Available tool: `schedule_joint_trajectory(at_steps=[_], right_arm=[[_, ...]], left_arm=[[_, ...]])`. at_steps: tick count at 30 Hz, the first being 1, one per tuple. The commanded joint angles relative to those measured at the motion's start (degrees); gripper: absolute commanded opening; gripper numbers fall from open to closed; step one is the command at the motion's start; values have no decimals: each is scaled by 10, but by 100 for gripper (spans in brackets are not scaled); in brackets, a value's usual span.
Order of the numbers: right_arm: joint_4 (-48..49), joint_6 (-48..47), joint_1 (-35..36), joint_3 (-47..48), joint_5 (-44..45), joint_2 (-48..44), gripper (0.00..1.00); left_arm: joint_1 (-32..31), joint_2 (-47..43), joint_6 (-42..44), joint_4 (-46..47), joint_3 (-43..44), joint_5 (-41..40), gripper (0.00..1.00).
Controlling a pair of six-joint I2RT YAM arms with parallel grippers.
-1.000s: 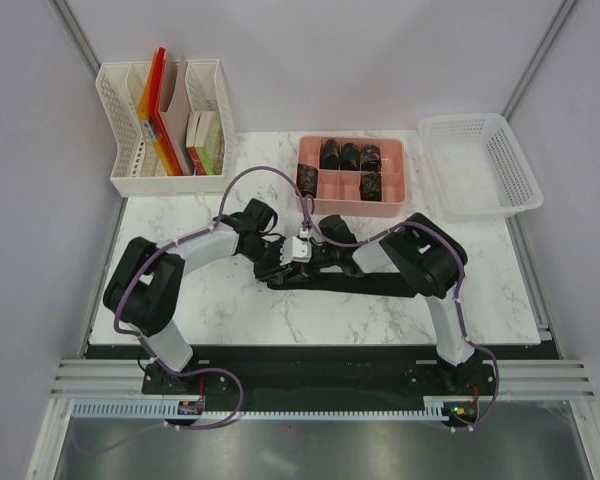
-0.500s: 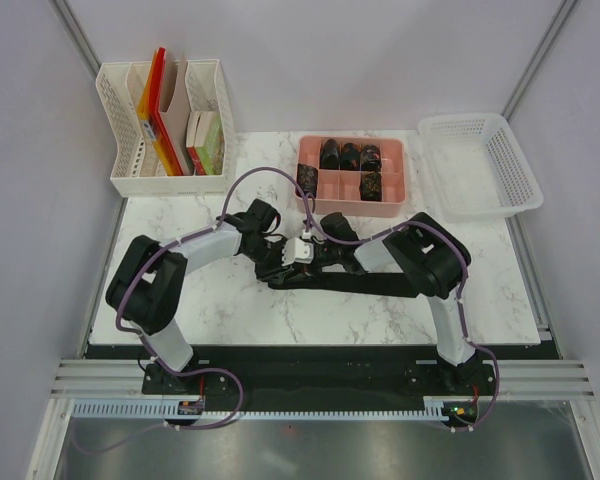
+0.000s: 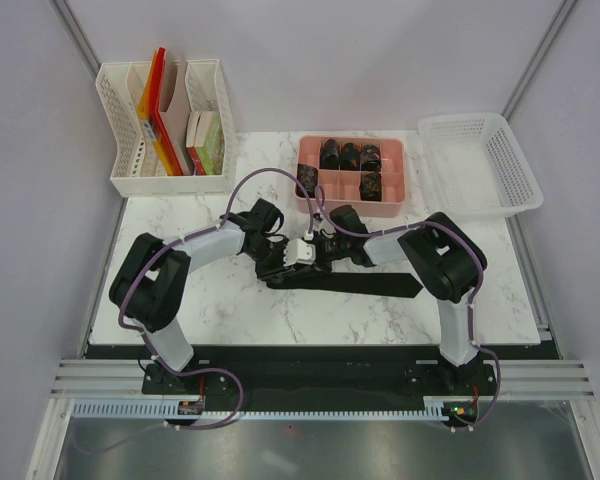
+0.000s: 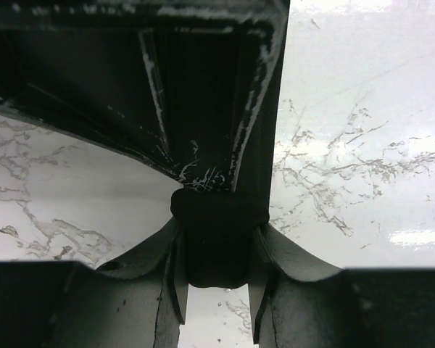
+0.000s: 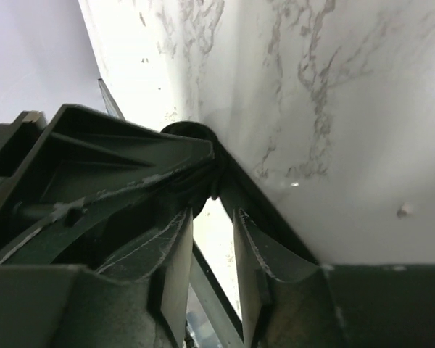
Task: Roll the ties
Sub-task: Roll the tie at the center of the board.
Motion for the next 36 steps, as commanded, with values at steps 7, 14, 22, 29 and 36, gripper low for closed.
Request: schedule_joint_trajectory(at_steps=[7,14,22,29,36], right_arm=[[102,66,1,-22,-22,-58,45],[81,56,7,-14,-4,-33,48],[79,67,16,-12,13,-3,47],[67,52,15,-13,18,7,14],[5,-1,9,-13,23,5,0]], left_arm=[[0,46,5,-58,-15,-73,22],[0,48,4,-61,-11,-73,23],[0,48,7,-63,-8,-76,25],[0,46,6,-64,-11,-75,29],[2,19,2,-65,-3,-56,46]])
